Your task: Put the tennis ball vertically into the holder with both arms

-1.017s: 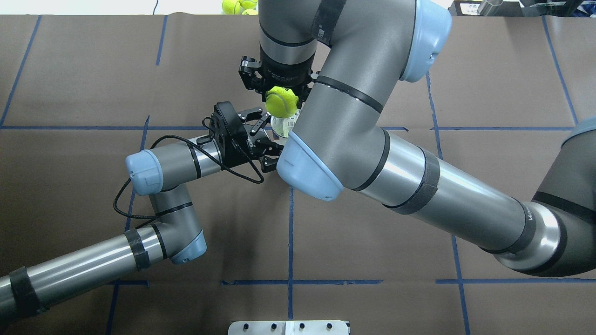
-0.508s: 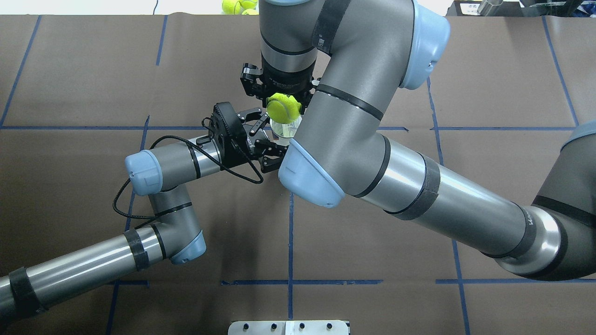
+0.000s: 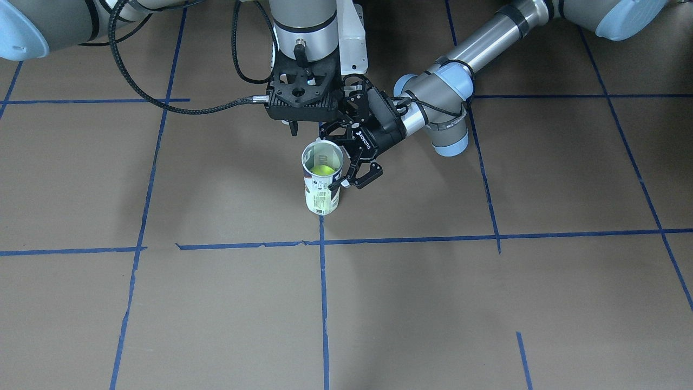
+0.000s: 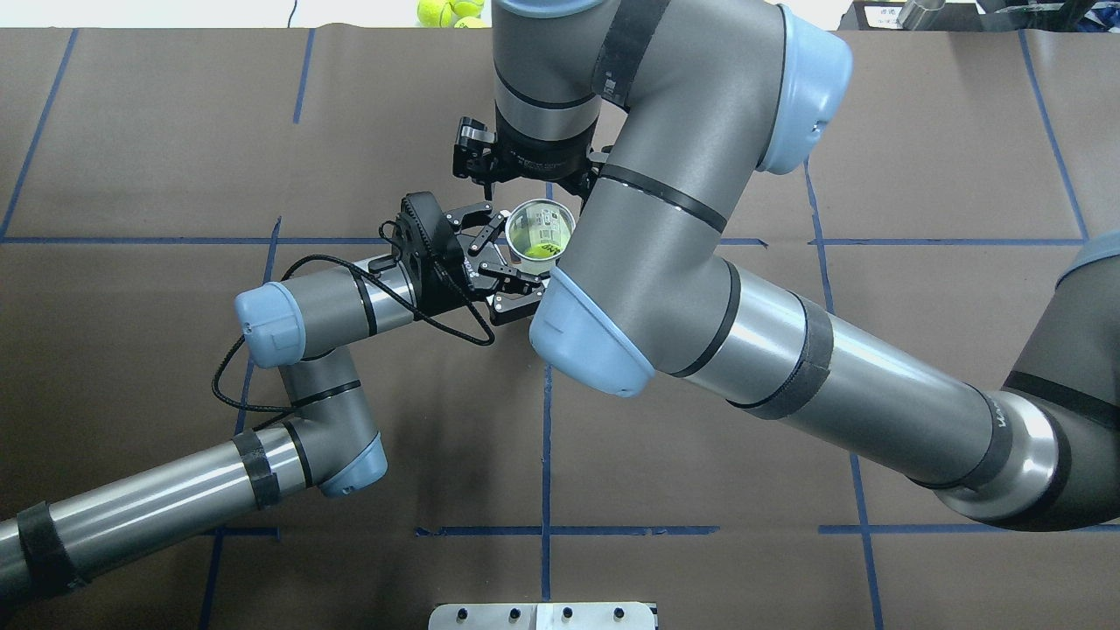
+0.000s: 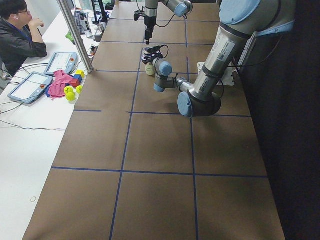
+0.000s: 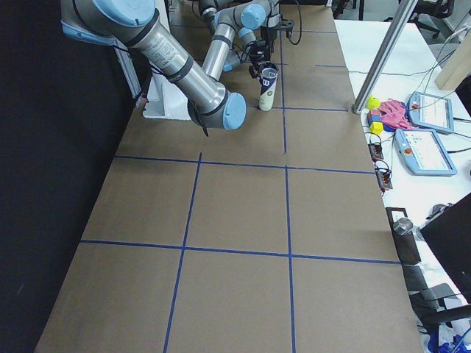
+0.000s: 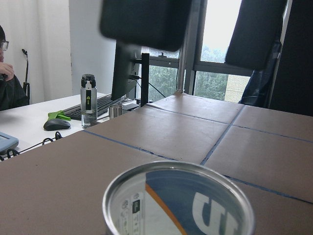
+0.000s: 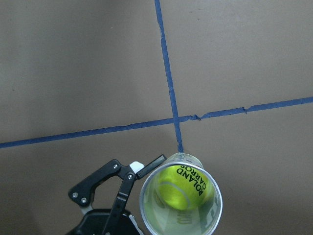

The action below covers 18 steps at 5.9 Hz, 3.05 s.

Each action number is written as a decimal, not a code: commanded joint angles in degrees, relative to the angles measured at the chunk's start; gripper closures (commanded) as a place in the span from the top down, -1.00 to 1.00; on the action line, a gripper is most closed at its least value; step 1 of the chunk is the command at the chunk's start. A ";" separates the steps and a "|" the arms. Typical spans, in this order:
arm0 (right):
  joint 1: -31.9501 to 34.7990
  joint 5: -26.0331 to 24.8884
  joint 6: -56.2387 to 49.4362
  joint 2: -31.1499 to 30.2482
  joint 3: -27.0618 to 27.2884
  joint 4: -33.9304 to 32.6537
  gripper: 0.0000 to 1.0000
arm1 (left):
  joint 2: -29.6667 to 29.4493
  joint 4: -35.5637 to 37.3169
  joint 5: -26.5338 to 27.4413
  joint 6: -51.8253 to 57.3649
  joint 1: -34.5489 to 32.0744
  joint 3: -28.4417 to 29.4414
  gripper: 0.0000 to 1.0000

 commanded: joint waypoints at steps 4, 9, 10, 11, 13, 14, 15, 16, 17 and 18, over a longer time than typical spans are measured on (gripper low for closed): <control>3.92 0.96 -14.74 -13.80 11.61 0.00 1.00 | 0.18 0.00 0.00 -0.13 -0.26 -4.64 0.96; 19.02 9.10 -43.28 -30.66 15.57 1.84 1.00 | 1.13 18.00 -0.35 -2.07 -8.69 -14.90 0.98; 24.29 11.48 -52.41 -36.63 15.41 4.02 1.00 | 3.58 26.37 -0.35 -1.72 -8.79 -19.38 1.00; 29.82 14.12 -62.16 -42.52 15.23 5.87 1.00 | 6.30 36.90 -0.35 -1.63 -8.88 -25.25 1.00; 38.98 17.04 -78.01 -50.54 14.88 6.15 1.00 | 7.30 66.33 -2.97 -0.93 -9.92 -35.22 1.00; 44.06 19.39 -86.52 -52.75 12.35 6.15 1.00 | 8.77 67.40 -5.16 -0.92 -12.45 -35.42 1.00; 48.81 21.07 -94.61 -53.90 8.50 6.15 1.00 | 10.96 71.33 -11.80 -1.10 -17.35 -35.33 1.00; 51.73 21.35 -99.48 -56.00 6.37 6.15 1.00 | 11.16 80.07 -17.52 -1.45 -22.27 -35.94 1.00; 54.28 21.96 -99.87 -58.98 6.26 6.15 1.00 | 10.99 90.86 -21.93 -1.02 -26.67 -35.60 1.00; 54.83 22.84 -99.09 -61.62 6.26 6.24 1.00 | 11.16 96.54 -28.50 -0.66 -30.46 -35.07 1.00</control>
